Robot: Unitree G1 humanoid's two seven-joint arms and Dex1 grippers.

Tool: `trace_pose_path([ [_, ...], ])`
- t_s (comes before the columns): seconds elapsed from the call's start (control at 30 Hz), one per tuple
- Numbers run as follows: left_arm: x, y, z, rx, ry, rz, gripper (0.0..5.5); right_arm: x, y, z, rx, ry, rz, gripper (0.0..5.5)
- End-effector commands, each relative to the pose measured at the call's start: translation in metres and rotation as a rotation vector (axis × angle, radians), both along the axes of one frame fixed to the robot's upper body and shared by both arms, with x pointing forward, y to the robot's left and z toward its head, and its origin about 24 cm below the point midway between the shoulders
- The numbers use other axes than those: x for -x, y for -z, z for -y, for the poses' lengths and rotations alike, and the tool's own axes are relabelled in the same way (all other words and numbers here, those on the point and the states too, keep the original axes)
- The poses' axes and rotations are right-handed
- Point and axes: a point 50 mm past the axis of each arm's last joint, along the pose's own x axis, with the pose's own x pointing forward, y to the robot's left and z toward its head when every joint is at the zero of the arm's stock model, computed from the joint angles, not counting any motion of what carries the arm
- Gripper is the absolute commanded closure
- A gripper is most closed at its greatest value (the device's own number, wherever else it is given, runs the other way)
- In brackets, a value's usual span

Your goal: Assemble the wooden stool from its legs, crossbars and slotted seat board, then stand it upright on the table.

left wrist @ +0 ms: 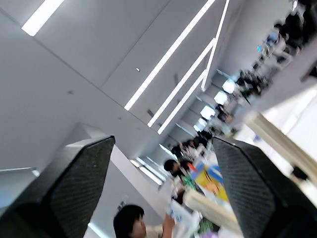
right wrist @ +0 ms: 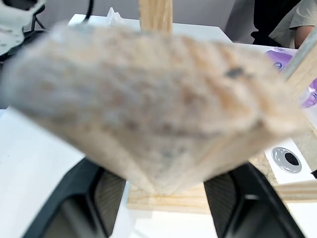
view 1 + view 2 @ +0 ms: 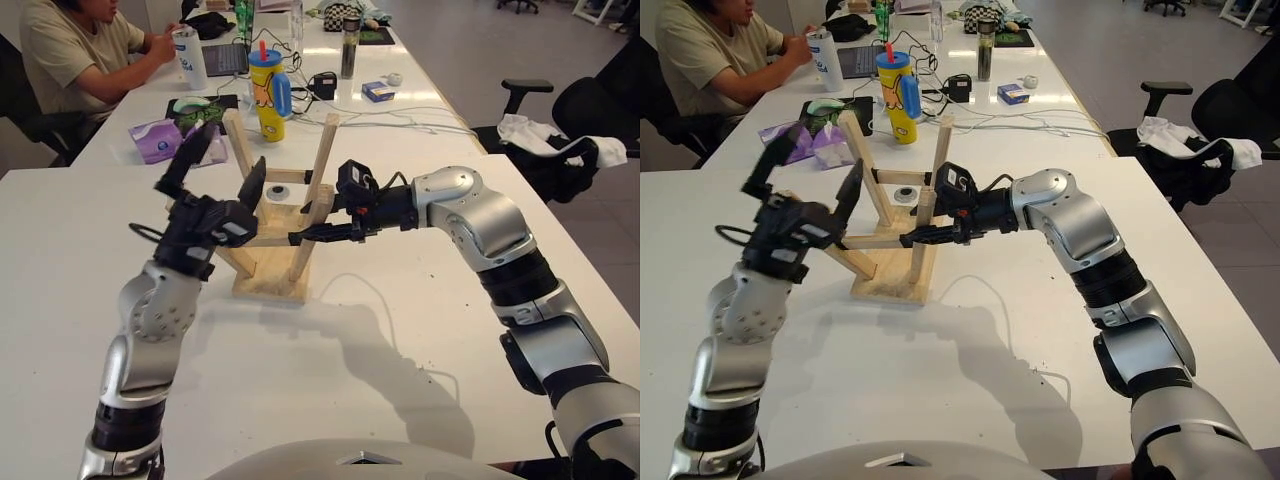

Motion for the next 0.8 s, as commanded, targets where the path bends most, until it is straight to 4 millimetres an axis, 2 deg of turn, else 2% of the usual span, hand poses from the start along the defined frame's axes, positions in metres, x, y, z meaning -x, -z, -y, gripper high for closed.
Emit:
trace_pose_path([
  [0.03,0.022,0.099,-0.004,-0.289,0.034,-0.506,1.86,0.004,0.055,0.007,0.184,0.071,-0.164,3.44],
  [0.1,0.027,0.11,-0.006,-0.333,0.041,-0.551,1.86,0.004,0.056,0.006,0.185,0.072,-0.165,3.44],
  [0.13,0.021,0.101,-0.006,-0.268,0.021,-0.512,1.86,0.004,0.056,0.006,0.185,0.072,-0.164,3.44],
  [0.17,0.015,0.09,-0.005,-0.219,0.011,-0.458,1.86,0.004,0.057,0.006,0.185,0.074,-0.163,3.44],
  [0.27,-0.005,0.034,-0.001,0.061,-0.012,-0.223,1.86,0.003,0.057,0.007,0.171,0.082,-0.156,3.44],
  [0.37,-0.001,-0.005,-0.005,0.281,0.014,-0.043,1.86,0.001,0.055,0.004,0.111,0.083,-0.14,3.44],
  [0.43,0.017,-0.003,-0.01,0.36,0.061,-0.029,1.86,-0.002,0.05,0.002,0.038,0.099,-0.12,3.44],
  [0.57,0.053,0.039,-0.024,0.448,0.1,-0.212,1.86,-0.005,0.045,0.004,-0.071,0.127,-0.119,3.44],
  [0.63,0.066,0.052,-0.027,0.446,0.128,-0.268,1.86,-0.009,0.045,0.008,-0.09,0.163,-0.11,3.44],
  [0.7,0.067,0.067,-0.03,0.461,0.117,-0.347,1.86,-0.009,0.045,0.01,-0.108,0.163,-0.114,3.44],
  [0.8,0.056,0.086,-0.032,0.541,0.086,-0.467,1.86,-0.007,0.043,0.008,-0.134,0.146,-0.119,3.44],
])
